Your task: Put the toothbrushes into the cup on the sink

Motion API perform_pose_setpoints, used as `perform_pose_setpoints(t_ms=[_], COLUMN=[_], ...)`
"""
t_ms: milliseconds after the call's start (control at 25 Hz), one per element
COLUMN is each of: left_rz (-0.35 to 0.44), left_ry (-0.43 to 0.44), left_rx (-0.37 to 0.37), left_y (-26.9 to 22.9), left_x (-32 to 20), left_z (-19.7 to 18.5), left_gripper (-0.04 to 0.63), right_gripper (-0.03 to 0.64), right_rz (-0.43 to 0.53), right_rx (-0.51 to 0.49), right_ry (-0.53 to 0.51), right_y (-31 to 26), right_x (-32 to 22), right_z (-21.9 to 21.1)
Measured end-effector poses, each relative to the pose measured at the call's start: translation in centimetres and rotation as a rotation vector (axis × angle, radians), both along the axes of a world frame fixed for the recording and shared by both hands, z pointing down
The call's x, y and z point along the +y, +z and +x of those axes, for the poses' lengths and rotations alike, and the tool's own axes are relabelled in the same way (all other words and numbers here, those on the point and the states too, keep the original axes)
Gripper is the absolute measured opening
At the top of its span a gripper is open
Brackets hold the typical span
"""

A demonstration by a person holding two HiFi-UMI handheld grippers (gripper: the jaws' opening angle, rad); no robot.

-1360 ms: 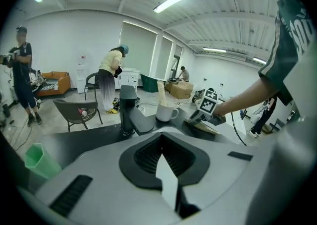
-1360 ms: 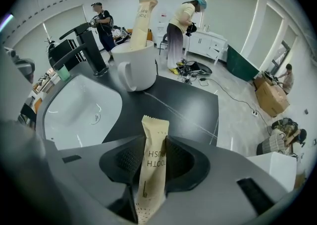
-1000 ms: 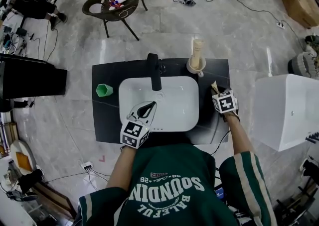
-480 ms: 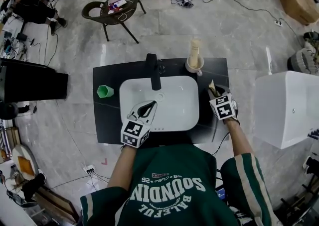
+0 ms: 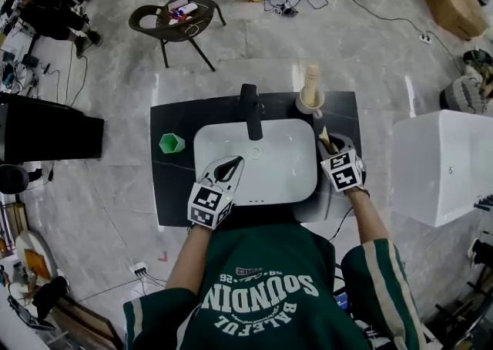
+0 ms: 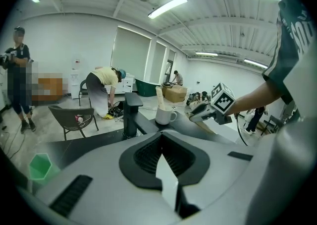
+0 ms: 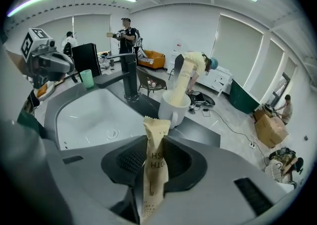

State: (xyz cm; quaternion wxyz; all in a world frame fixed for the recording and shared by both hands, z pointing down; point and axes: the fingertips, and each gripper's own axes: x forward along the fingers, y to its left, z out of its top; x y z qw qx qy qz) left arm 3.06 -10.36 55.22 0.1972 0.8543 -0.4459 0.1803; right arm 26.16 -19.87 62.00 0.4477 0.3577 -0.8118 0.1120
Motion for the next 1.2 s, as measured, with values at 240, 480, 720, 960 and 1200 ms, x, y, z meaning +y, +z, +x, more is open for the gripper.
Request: perform_pose_setpoints(t_ms=[240,480,720,960,1200], left_rz=[0.016,0.026,0.033,0.041,0.043], left_ry=[0.02,0.024,0.008,-0.017,-0.045], left_rx=[0.017,0.032,0.05,0.058,0.067], left_y=[-0.4,-0.6,-0.5,-0.1,0.2], left_x=[0.3,1.3,2.4,3.2,4.0], left_z=[-3.2,-6.3,-9.4,-12.5,-15.5], left_gripper=[0.011,0.011,0.011,0.011,0.011], right_gripper=[0.114,0.114,0.114,0.114,0.114], right_rz=[0.017,0.029,0.023,0.008,-0.004], right_rx=[-0.015,0.008,0.013,-0.017,-0.115], right_ry=[-0.007,-0.063,-0.147,-0.222,-0.266], right_y=[-1.0,-1.4,-1.5,-1.0,-1.6], right_x=[1.8,4.0,7.1,9.5,10.4], right_z=[-4.6,-9.0,-13.7,-18.8,-24.5])
